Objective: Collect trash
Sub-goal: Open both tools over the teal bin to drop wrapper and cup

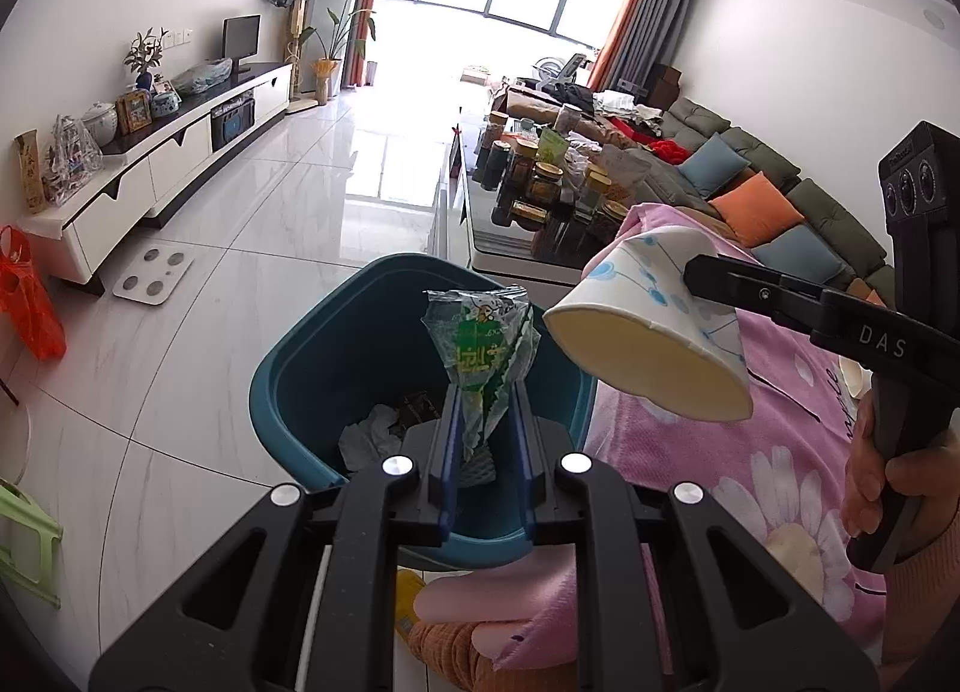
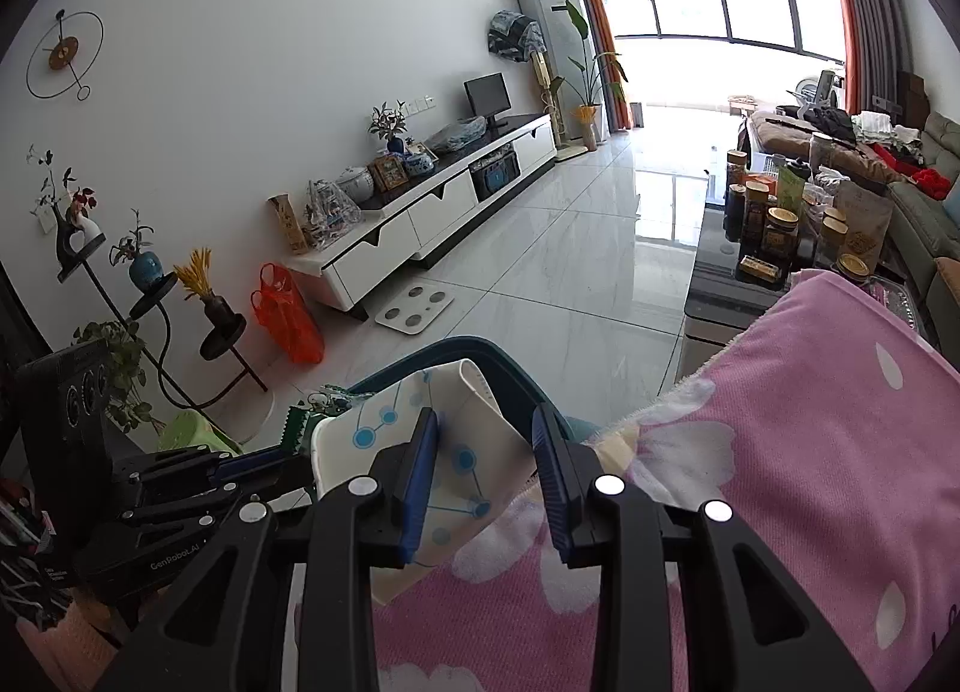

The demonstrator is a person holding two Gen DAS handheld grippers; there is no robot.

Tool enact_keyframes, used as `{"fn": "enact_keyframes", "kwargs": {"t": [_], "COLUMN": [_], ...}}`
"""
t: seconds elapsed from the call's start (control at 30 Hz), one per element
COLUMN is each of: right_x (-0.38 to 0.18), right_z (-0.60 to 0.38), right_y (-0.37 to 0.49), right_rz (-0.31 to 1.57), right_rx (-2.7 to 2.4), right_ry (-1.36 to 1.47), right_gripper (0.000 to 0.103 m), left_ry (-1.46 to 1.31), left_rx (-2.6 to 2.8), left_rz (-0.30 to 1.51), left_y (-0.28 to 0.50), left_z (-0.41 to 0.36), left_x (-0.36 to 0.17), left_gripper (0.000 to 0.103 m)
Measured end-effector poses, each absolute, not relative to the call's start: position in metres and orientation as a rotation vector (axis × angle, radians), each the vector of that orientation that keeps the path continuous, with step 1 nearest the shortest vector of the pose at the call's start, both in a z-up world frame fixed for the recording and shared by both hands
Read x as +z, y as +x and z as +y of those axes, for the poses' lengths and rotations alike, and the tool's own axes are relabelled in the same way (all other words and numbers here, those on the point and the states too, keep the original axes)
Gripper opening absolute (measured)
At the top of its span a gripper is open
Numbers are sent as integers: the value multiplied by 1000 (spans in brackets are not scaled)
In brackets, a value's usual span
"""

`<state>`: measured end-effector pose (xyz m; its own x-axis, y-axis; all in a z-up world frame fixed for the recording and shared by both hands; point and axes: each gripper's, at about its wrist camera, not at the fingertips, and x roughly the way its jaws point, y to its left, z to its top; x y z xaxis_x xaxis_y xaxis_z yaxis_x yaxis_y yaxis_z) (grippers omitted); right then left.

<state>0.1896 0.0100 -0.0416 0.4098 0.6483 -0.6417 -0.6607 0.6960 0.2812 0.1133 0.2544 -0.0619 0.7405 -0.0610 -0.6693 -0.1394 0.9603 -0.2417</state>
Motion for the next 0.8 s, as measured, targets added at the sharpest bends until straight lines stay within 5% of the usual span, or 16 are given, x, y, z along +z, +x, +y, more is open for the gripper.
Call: {"fn": "enact_keyframes", "kwargs": {"t": [0.43,0.6,0.8], "right_x": [-73,-81,-85], "right_z": [42,51,53], "right_y": [212,215,211], "right_rz": [901,935,951], "right_rx": [807,804,805], "right_ry": [-37,-39,-35], "right_gripper": [30,20,21], "left_ry": [-320,-337,-365], "left_rx": [68,72,88], "left_rz": [792,804,822], "left_y": [135,145,155], "left_z": [266,271,278], "left_x": [-85,-93,-108], "left_gripper": [16,17,30]}}
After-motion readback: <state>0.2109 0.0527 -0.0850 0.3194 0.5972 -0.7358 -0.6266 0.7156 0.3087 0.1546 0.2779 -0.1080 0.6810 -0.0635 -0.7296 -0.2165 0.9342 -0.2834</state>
